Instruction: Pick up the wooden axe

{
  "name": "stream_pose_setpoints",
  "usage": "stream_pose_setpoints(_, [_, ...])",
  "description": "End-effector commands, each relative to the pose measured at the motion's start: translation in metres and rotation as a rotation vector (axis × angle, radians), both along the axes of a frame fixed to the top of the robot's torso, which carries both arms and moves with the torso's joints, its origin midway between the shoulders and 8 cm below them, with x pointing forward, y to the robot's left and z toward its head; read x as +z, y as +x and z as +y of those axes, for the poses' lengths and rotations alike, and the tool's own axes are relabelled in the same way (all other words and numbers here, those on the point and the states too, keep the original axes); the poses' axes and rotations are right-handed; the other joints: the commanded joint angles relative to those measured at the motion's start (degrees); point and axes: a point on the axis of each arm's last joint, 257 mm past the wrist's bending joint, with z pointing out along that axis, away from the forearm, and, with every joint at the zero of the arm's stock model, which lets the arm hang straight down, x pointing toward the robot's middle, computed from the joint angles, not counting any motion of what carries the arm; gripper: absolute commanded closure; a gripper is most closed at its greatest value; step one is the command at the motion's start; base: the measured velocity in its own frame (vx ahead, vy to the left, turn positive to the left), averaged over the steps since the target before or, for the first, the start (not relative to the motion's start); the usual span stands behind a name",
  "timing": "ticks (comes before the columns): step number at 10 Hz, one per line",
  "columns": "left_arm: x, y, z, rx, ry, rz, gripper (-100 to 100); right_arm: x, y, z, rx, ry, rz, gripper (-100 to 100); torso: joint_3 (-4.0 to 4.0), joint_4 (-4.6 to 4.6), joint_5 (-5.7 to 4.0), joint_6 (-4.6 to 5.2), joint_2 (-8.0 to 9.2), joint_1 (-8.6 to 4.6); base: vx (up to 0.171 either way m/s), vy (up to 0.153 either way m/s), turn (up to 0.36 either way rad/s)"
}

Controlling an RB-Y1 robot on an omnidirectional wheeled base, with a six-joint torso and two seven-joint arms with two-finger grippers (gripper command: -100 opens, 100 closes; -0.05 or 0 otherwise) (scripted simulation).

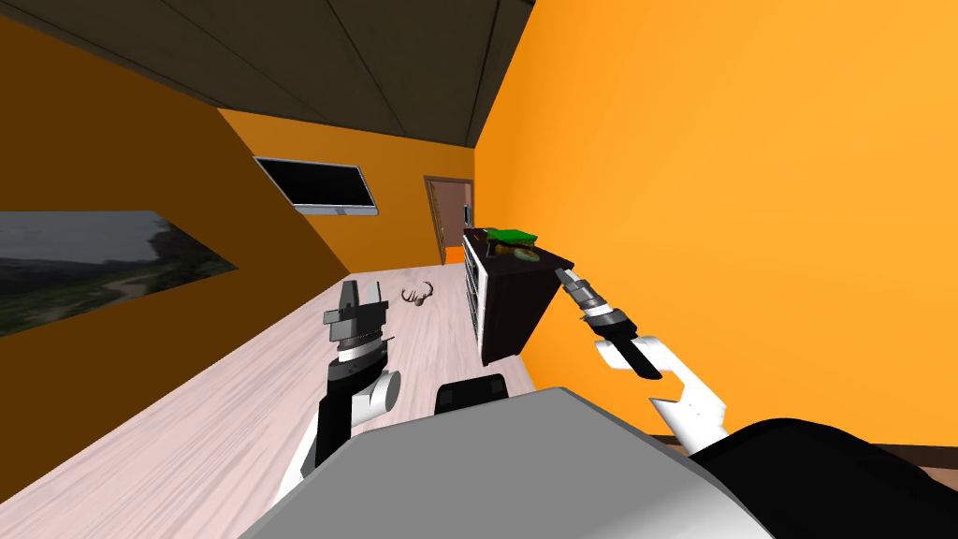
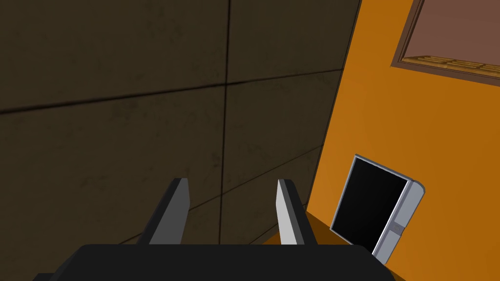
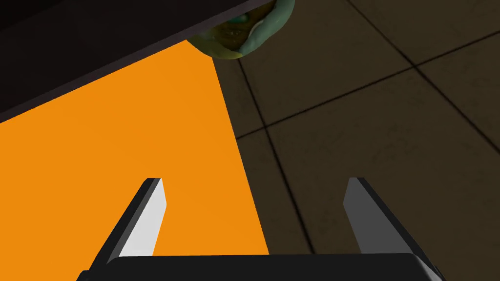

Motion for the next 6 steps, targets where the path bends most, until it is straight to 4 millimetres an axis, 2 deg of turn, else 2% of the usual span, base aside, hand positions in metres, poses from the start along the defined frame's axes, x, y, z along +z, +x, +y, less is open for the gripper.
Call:
stream_pose_setpoints(1, [0.000, 0.000, 0.000, 0.000, 0.000, 0.000, 0, 0.004, 0.000, -0.015, -0.043, -0.089, 0.013, -100, 0.00, 0.00, 0.00, 0.00, 0.00, 0.00, -0.018, 0.079, 0.005])
stream_pose_setpoints(2, [0.000, 0.000, 0.000, 0.000, 0.000, 0.000, 0, 0.004, 0.001, -0.027, -0.078, -0.159, 0.029, -100, -0.01, -0.01, -0.01, 0.00, -0.02, -0.02, -0.010, 0.085, 0.000])
stream_pose_setpoints(3, [0.000, 0.000, 0.000, 0.000, 0.000, 0.000, 0, 0.006, 0.001, -0.028, -0.078, -0.168, 0.027, -100, -0.02, -0.01, -0.01, 0.01, -0.04, -0.02, 0.004, 0.061, -0.008])
stream_pose_setpoints(5, [0.000, 0.000, 0.000, 0.000, 0.000, 0.000, 0, 0.009, 0.000, -0.055, -0.154, -0.320, 0.058, -100, -0.07, -0.03, -0.02, -0.01, -0.11, -0.09, 0.002, 0.082, 0.004])
stream_pose_setpoints(6, [0.000, 0.000, 0.000, 0.000, 0.000, 0.000, 0, 0.012, 0.002, -0.052, -0.146, -0.338, 0.058, -100, -0.07, -0.03, 0.00, 0.00, -0.11, 0.02, 0.013, 0.080, -0.007])
